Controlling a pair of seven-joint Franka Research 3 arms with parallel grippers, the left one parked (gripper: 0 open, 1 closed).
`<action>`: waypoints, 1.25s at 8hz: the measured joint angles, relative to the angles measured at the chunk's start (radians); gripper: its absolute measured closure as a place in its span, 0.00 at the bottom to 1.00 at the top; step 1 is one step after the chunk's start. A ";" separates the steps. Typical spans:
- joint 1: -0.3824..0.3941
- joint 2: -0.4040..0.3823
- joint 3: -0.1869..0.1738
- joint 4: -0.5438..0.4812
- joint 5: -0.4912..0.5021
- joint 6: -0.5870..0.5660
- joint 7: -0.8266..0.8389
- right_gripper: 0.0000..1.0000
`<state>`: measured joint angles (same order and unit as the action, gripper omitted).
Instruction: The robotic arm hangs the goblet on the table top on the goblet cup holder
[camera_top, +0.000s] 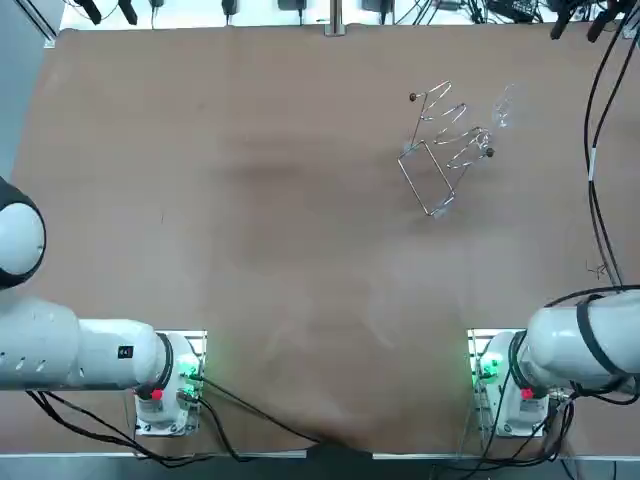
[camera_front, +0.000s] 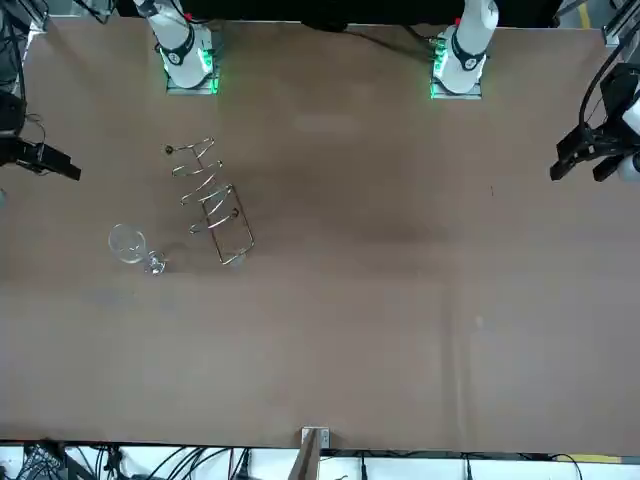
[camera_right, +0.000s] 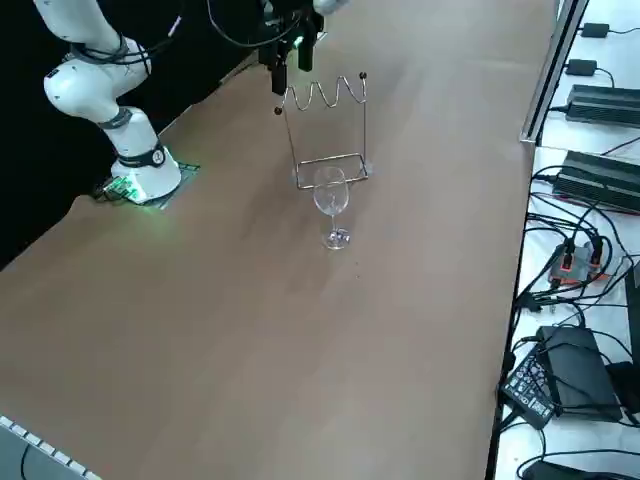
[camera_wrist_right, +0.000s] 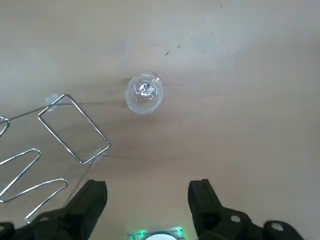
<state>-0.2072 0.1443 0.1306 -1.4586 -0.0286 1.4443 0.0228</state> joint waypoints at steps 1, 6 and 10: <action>-0.004 0.004 -0.002 0.000 0.000 0.004 -0.008 0.00; -0.078 0.015 -0.006 -0.029 -0.004 0.119 -0.430 0.00; -0.180 0.045 -0.009 -0.164 0.133 0.294 -0.957 0.00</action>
<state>-0.3874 0.1894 0.1214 -1.6224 0.1045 1.7387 -0.9347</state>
